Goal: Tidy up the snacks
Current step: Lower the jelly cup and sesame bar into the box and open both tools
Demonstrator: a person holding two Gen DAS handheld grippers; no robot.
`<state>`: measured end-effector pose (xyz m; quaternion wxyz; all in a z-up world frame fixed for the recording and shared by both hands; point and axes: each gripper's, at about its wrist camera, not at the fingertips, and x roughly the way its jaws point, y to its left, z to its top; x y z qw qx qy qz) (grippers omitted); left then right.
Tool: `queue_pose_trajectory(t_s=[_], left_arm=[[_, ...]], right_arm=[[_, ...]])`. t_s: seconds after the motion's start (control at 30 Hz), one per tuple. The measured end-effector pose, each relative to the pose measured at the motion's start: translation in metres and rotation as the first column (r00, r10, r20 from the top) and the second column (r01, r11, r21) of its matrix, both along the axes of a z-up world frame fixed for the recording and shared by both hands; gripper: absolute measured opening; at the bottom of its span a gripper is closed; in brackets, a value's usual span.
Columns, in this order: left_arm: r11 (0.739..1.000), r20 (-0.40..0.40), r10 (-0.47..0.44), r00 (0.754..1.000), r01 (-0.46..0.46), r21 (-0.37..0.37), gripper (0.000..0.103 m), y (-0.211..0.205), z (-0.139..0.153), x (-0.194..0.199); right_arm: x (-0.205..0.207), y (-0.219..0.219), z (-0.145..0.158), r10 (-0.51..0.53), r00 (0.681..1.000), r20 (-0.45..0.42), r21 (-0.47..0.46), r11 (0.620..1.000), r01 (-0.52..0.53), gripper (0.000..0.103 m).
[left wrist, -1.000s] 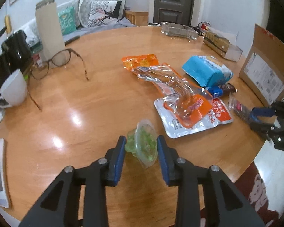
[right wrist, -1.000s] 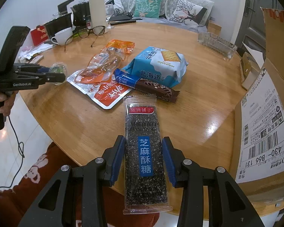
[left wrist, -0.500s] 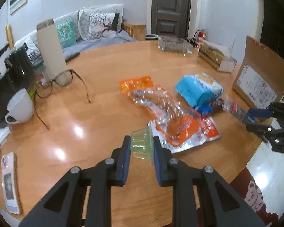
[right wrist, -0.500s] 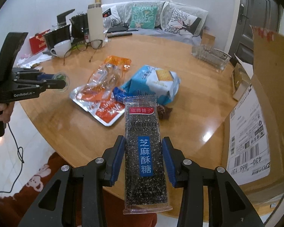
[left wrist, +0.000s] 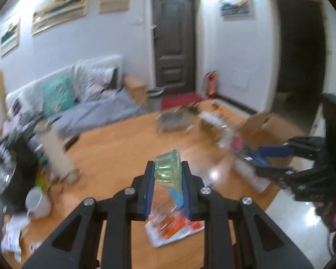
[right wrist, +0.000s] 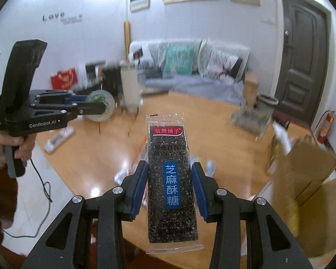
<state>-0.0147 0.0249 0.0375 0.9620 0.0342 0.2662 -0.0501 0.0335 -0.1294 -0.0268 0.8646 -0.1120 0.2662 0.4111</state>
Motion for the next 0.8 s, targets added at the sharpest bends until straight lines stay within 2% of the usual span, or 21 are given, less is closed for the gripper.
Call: queue_pose_trajectory(t_s=[0.1,0.17,0.33,0.47,0.57,0.67,0.8], left_arm=[[0.994,0.034,-0.107,0.994,0.107,-0.009,0.019,-0.036,0.029,0.012],[0.982,0.043,-0.189,0.981,0.189,-0.016,0.019,-0.066,0.043,0.025],[0.946,0.013,-0.324,0.946,0.324,-0.017,0.019,-0.138,0.051,0.063],[0.922,-0.073,-0.387,0.919,0.384,-0.053,0.019,-0.188,0.031,0.101],[0.923,-0.156,-0.382,0.911,0.386,-0.006,0.019,-0.222,0.003,0.128],[0.92,-0.227,-0.384,0.895,0.391,-0.016,0.02,-0.24,-0.019,0.143],[0.913,-0.28,-0.399,0.873,0.406,-0.038,0.02,-0.256,-0.032,0.155]], right_arm=[[0.005,-0.022,0.027,-0.044,0.999,0.032,0.039,0.998,0.043,0.036],[0.01,-0.041,0.039,-0.091,0.995,0.048,0.046,0.995,0.089,0.036],[0.03,-0.097,0.046,-0.227,0.973,0.024,0.057,0.973,0.226,0.036],[0.05,-0.139,0.027,-0.326,0.944,-0.043,0.043,0.944,0.328,0.036],[0.067,-0.159,0.006,-0.366,0.926,-0.098,0.024,0.929,0.37,0.036],[0.083,-0.173,-0.01,-0.392,0.912,-0.117,-0.003,0.919,0.395,0.036],[0.096,-0.181,-0.026,-0.41,0.902,-0.132,-0.03,0.912,0.41,0.036]])
